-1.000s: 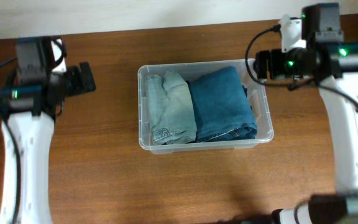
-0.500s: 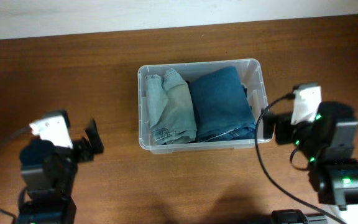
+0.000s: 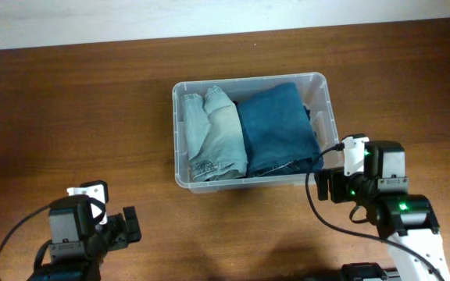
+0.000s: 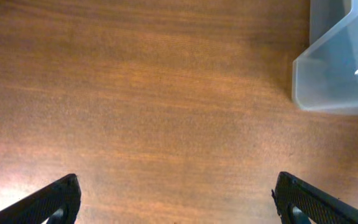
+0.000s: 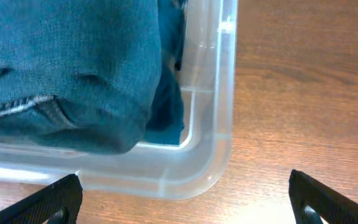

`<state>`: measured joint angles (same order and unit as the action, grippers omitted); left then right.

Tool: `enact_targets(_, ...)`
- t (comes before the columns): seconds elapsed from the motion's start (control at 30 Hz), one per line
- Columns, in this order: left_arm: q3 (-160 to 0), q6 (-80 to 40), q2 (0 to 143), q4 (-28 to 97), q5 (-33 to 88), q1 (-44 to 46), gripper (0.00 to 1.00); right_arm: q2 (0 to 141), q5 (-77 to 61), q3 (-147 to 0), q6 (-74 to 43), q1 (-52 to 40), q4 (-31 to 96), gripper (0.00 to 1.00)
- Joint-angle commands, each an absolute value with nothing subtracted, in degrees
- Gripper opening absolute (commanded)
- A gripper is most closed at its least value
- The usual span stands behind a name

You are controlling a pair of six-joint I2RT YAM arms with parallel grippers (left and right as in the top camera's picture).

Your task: Pack container

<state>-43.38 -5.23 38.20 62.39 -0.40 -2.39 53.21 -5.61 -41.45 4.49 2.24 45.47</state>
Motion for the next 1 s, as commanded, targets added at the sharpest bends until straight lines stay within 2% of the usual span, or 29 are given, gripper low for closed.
enact_targets(0.0,-43.3,-5.3,38.0,62.7,0.2,-2.5,0.99,58.5,-3.8,-40.8,4.2,2.3,45.6,0.99)
enact_targets(0.17,-43.3,-5.3,38.0,62.7,0.2,-2.5,1.00,63.8,-2.9,-40.7,4.2,2.3,46.5,0.99)
enact_targets(0.33,-43.3,-5.3,38.0,62.6,0.2,-2.5,0.99,59.3,-3.2,-40.7,4.2,2.3,46.4,0.98)
enact_targets(0.67,-43.3,-5.3,38.0,62.7,0.2,-2.5,0.99,34.5,-0.8,-38.4,8.6,2.3,39.8,0.99)
enact_targets(0.97,-43.3,-5.3,38.0,62.7,0.2,-2.5,0.99,12.0,-1.0,-24.1,8.8,2.3,25.9,0.99)
